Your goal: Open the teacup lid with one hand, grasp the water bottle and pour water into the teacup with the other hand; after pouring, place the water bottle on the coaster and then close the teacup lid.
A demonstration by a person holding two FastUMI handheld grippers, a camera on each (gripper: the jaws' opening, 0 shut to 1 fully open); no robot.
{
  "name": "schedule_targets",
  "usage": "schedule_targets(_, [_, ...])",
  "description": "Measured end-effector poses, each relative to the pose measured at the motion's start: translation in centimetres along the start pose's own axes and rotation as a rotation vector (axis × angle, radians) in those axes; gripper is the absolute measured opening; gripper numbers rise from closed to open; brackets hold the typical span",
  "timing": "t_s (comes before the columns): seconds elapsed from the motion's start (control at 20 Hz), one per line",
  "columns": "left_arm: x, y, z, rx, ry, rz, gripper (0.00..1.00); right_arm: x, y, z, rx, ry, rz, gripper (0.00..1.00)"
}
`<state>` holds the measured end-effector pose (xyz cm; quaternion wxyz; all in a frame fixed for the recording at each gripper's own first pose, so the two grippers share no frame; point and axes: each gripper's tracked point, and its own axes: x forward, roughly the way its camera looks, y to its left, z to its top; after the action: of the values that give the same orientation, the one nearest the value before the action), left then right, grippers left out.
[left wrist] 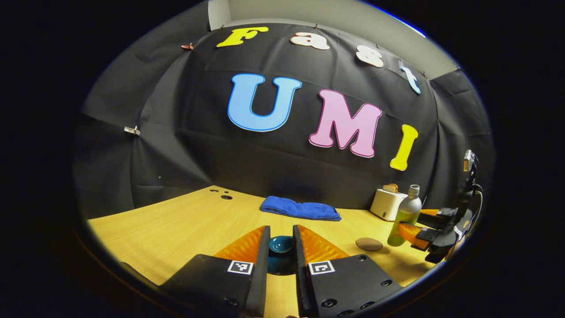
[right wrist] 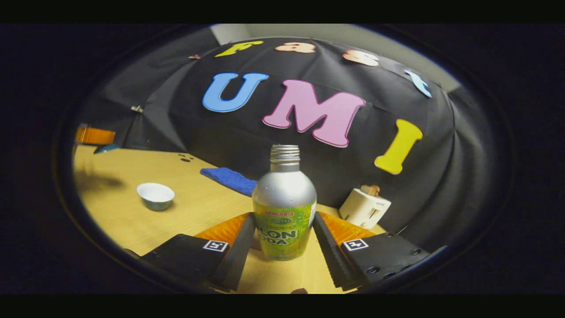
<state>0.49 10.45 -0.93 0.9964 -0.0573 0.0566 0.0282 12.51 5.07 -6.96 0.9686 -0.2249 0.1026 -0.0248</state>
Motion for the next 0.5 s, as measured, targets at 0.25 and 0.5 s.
schedule_targets(0.25, [-0.2,1.1,0.4,-0.054,-0.001,-0.007,0.31,1.2,3.0,1.9,-0.337,-0.053,0.012,0.78])
schedule_targets(0.5, [-0.3,2.2,0.7,-0.046,-0.004,0.008,0.31,2.1,5.5,2.1,-0.608,-0.074,0.039,0.78])
